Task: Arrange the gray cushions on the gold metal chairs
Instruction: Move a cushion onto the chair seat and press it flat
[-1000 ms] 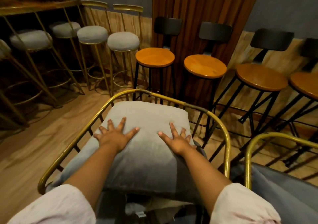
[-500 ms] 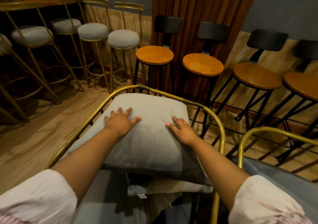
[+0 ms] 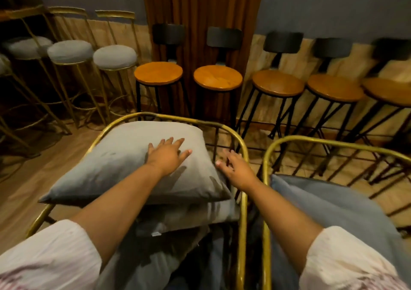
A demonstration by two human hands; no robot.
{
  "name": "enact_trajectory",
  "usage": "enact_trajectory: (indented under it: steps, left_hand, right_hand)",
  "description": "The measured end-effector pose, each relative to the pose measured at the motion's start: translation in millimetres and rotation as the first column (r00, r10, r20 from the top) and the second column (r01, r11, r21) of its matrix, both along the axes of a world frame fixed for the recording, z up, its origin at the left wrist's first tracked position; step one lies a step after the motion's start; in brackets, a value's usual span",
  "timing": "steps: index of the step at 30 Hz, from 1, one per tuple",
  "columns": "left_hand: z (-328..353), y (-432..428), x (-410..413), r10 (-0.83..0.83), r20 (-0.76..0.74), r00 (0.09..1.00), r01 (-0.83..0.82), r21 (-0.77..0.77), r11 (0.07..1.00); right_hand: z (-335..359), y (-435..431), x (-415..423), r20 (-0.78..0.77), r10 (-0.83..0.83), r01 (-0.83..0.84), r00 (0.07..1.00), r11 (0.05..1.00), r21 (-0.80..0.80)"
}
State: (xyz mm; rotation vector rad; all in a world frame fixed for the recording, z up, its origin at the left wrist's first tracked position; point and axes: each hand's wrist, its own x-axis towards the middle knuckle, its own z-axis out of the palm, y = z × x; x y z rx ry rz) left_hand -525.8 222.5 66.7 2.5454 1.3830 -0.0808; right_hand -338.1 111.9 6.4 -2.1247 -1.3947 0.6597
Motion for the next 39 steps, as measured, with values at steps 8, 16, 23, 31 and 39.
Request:
enact_trajectory:
  steps: [8,16,23,31,39]
  left_hand:
    - [-30,-108,141,-0.282,0.134,0.95,0.293,-0.075,0.953]
    - [-94,-252,270,-0.2,0.185,0.962,0.256,-0.357,0.898]
    - [-148,-308,318,0.078,0.148,0.986,0.009,-0.511,0.86]
    - [-253,-230,329,0.33,0.083,0.94,-0.225,-0.573,0.788]
    - [-269,-233,329,0.524,0.075,0.849,-0.347,-0.668,0.658]
  right_hand:
    - [10,-162,100,0.026,-0.231,0.231,0.973,0.973,0.026]
    - [-50,-318,228,-0.02,-0.411,0.408,0.911,0.909,-0.087]
    - [-113,-384,313,-0.171,-0.539,0.487,0.825,0.831,-0.269]
    - [-203,-389,352,-0.358,-0.746,0.608,0.561,0.665,-0.433]
    - [-273,-411,355,-0.512,-0.788,0.664,0.343,0.589,-0.461]
